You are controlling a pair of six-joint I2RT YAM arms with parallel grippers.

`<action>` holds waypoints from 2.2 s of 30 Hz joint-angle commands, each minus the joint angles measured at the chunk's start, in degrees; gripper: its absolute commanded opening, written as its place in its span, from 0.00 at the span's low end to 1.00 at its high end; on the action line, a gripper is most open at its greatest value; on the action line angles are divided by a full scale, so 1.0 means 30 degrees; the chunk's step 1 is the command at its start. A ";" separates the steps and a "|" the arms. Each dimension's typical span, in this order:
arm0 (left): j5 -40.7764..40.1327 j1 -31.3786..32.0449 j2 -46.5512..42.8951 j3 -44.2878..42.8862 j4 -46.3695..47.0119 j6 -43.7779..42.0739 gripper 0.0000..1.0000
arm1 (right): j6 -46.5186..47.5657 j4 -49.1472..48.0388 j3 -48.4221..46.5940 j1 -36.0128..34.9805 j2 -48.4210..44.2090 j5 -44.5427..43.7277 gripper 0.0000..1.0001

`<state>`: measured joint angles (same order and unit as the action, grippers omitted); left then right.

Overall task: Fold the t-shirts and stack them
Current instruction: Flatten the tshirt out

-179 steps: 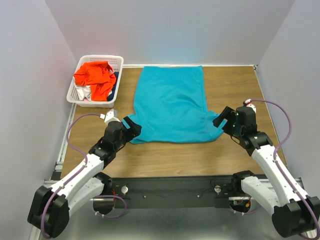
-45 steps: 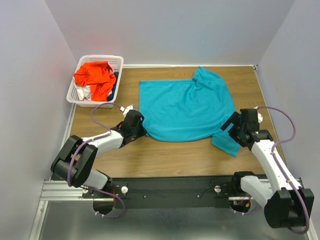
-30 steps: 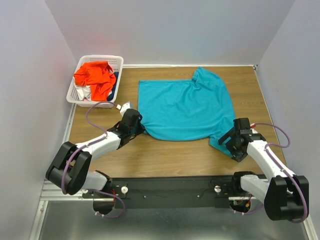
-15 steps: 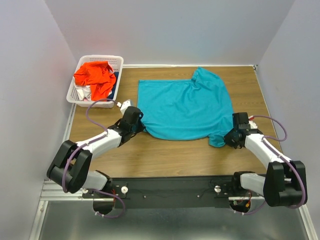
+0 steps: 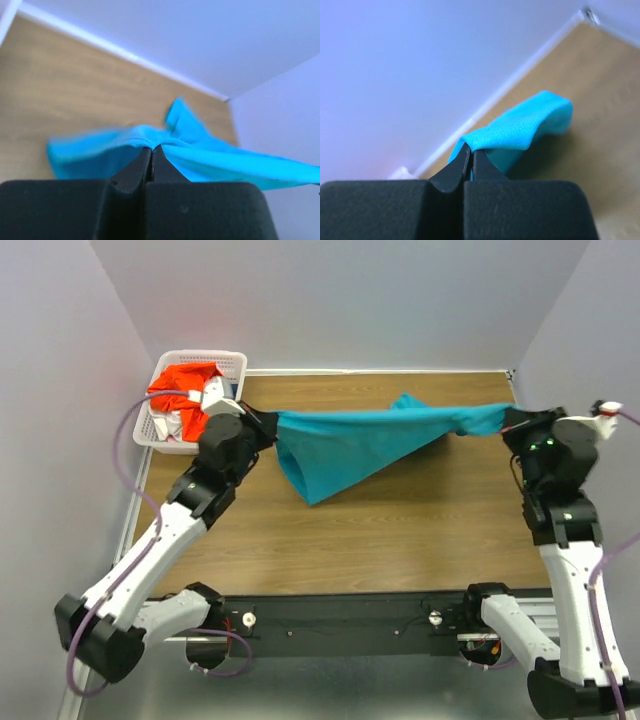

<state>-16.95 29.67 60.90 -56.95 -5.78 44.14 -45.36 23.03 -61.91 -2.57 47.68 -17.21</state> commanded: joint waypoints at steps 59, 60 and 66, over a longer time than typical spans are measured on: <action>0.6675 -0.0135 0.7618 0.6852 0.2103 -0.0271 0.74 | 0.3256 -0.1728 0.3176 0.0036 0.9185 0.2954 0.01; 0.6646 -0.0076 0.7560 0.6912 0.2132 -0.0212 0.73 | 0.3256 -0.1728 0.3147 0.0036 0.9213 0.2925 0.01; 0.6617 0.0275 0.8056 0.6825 0.1956 -0.0299 0.71 | 0.3256 -0.1728 0.3146 0.0007 0.9390 0.3100 0.01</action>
<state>1.39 29.91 83.35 -36.62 0.08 42.94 -36.36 18.92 -52.10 -2.63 75.40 -7.81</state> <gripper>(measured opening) 0.711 0.014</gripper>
